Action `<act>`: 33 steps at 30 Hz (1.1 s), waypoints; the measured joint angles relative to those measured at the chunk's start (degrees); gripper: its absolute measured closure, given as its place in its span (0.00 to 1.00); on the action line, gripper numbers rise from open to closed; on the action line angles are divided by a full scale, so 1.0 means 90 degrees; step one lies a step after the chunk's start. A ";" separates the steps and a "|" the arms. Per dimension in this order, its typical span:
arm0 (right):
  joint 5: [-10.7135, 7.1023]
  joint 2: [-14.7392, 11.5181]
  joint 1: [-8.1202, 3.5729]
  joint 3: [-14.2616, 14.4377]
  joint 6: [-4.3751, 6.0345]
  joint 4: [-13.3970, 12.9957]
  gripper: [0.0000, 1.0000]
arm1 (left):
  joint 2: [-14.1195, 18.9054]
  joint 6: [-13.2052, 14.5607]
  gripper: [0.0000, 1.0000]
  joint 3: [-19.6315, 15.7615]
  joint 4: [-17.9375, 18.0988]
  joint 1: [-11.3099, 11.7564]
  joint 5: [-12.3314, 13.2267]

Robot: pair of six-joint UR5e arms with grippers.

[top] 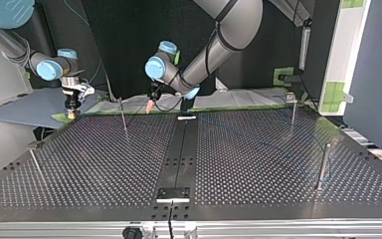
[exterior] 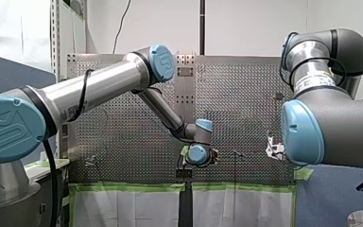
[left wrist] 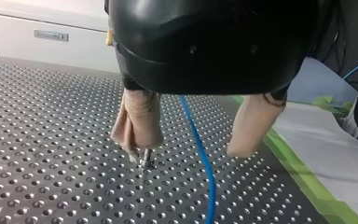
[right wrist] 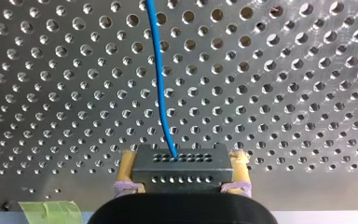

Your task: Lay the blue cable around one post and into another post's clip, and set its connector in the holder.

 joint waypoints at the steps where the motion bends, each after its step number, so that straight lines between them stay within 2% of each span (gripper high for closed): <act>1: 0.0000 0.0004 -0.0002 0.0000 0.0001 -0.0001 1.00 | 0.0000 0.0002 0.00 -0.0006 0.0000 -0.0001 0.0008; 5: -0.0002 0.0020 -0.0004 0.0000 0.0016 -0.0006 1.00 | 0.0001 0.0052 0.00 -0.0020 -0.0004 -0.0024 0.0070; 17: -0.0047 0.0056 -0.0034 0.0000 0.0052 -0.0025 1.00 | 0.0067 0.0209 0.00 -0.0062 -0.0013 -0.0079 0.0628; 25: -0.0058 0.0068 -0.0041 0.0000 0.0056 -0.0038 1.00 | 0.0430 0.0286 0.00 -0.0513 0.0317 -0.0023 0.0913; 33: -0.0058 0.0082 -0.0042 0.0000 0.0069 -0.0035 1.00 | 0.0485 0.0271 0.00 -0.0706 0.0402 -0.0091 0.0951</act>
